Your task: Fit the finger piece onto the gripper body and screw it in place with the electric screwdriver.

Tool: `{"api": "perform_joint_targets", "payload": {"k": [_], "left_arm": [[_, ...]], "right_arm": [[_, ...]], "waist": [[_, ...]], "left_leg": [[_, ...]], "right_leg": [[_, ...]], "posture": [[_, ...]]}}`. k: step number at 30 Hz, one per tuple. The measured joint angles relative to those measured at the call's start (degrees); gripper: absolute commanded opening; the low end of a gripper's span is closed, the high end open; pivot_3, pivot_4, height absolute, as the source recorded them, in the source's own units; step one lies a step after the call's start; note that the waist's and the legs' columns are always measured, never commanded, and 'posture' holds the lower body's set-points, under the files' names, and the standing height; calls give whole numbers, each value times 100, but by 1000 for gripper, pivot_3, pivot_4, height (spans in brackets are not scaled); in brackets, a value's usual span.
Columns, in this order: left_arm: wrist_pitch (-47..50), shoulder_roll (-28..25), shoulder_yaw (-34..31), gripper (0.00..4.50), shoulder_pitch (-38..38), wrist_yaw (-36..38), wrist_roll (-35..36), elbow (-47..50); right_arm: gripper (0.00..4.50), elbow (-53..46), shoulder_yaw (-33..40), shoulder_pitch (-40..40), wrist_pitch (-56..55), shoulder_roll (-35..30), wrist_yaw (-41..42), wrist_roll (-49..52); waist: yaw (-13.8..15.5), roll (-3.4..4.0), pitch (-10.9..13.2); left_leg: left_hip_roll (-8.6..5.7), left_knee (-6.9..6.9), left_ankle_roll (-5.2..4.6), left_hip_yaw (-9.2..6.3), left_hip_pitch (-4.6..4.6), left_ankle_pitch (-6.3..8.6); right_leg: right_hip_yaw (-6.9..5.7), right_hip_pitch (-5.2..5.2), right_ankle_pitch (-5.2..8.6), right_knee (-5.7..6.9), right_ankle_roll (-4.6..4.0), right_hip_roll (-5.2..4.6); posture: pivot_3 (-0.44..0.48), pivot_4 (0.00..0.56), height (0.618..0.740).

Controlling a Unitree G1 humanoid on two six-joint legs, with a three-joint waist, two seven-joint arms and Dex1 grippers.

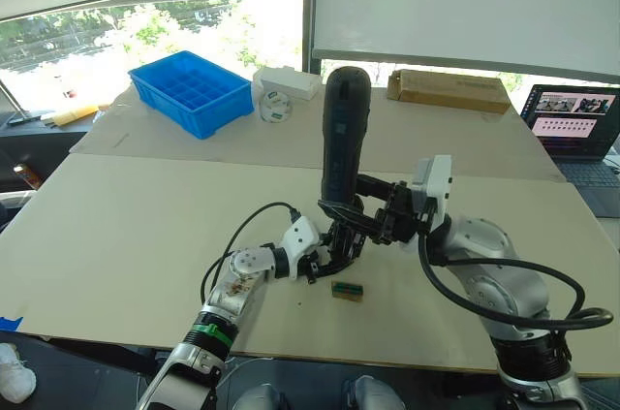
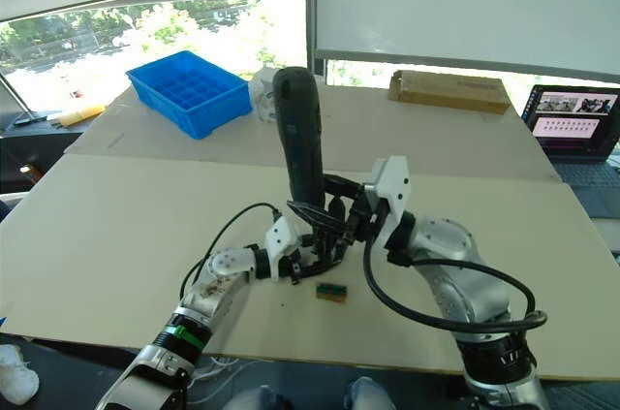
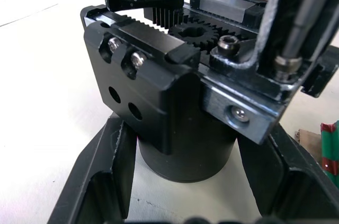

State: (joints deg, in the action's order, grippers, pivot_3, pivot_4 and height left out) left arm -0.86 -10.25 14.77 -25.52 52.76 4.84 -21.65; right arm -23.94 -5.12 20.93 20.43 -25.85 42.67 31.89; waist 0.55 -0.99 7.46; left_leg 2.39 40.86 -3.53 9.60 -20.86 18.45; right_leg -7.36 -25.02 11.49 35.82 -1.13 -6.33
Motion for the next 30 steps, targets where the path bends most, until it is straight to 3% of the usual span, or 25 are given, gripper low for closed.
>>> {"api": "perform_joint_targets", "payload": {"k": [16, 30], "left_arm": [[-18, 6, 10, 2279, -16, 0, -1, -23], [-271, 131, 8, 2279, -74, -109, 2, -277]], "right_arm": [[1914, -61, 59, 133, 113, -171, 144, 146], [1914, -219, 812, 526, 342, -311, 734, 1151]], "waist": [[1, 0, 0], [31, -1, 14]], "left_leg": [[0, -1, -4, 0, -3, 2], [-4, 6, -16, -7, -30, 9]], "right_leg": [[-2, -2, 0, -4, 1, -5], [-17, -15, -3, -10, 5, -14]], "posture": [[0, 150, 740], [0, 150, 740]]}}
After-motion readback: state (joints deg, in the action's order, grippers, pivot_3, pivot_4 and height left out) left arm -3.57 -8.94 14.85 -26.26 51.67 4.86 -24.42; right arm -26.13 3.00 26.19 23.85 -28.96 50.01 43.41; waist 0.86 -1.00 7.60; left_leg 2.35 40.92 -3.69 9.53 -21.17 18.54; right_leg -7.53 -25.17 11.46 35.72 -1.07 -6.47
